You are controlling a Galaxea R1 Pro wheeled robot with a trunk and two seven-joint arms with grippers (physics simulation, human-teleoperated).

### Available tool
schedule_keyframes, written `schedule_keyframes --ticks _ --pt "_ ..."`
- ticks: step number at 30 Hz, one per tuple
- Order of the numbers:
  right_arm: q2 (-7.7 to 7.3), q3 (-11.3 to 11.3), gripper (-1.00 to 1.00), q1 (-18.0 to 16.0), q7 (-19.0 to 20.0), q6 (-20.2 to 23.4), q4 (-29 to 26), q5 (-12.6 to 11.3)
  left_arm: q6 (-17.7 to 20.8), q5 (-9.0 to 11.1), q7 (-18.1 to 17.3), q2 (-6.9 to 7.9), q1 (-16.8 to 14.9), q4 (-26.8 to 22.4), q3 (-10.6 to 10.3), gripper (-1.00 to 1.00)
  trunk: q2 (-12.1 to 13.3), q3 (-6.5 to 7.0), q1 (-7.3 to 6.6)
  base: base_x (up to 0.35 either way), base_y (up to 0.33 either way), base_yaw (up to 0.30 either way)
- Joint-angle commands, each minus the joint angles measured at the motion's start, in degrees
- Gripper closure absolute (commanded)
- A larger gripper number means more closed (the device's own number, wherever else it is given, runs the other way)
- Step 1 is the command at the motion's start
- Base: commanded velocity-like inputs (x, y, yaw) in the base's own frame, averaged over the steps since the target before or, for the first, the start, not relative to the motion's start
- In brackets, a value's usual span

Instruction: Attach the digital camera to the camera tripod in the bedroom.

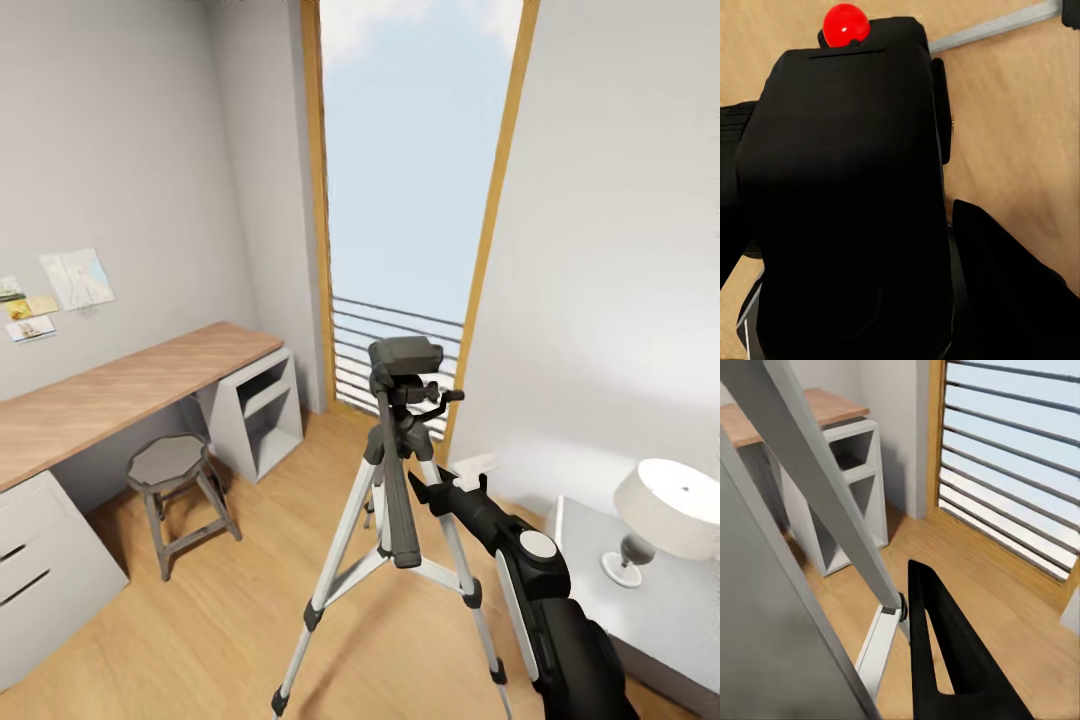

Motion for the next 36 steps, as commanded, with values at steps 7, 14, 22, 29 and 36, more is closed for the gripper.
schedule_keyframes --ticks 7,14,22,29,36 --pt "0.08 -0.2 1.00 -0.1 0.7 0.1 -0.1 0.3 -0.1 0.4 0.0 0.01 0.0 0.0 -0.5 1.00 -0.1 -0.12 0.00 -0.345 0.000 0.000" --pt "0.08 -0.2 1.00 -0.1 0.7 0.2 -0.1 0.3 -0.1 0.4 0.0 -0.03 0.0 0.0 -0.5 1.00 -0.1 -0.12 0.00 -0.345 0.000 0.000" --pt "0.08 -0.3 1.00 -0.1 0.7 -0.2 0.0 0.3 -0.1 0.4 0.0 -0.05 0.0 0.0 -0.5 1.00 -0.1 -0.12 0.00 -0.345 0.000 0.000" --pt "0.08 -0.4 1.00 -0.1 0.7 -0.3 0.0 0.3 -0.1 0.4 0.0 -0.04 0.0 0.0 -0.5 1.00 -0.1 -0.12 0.00 -0.345 0.000 0.000" --pt "0.00 -0.5 1.00 -0.1 0.8 -0.4 0.1 0.2 -0.1 0.4 0.0 -0.01 0.0 0.0 -0.5 1.00 -0.1 -0.12 0.00 -0.345 0.000 0.000"
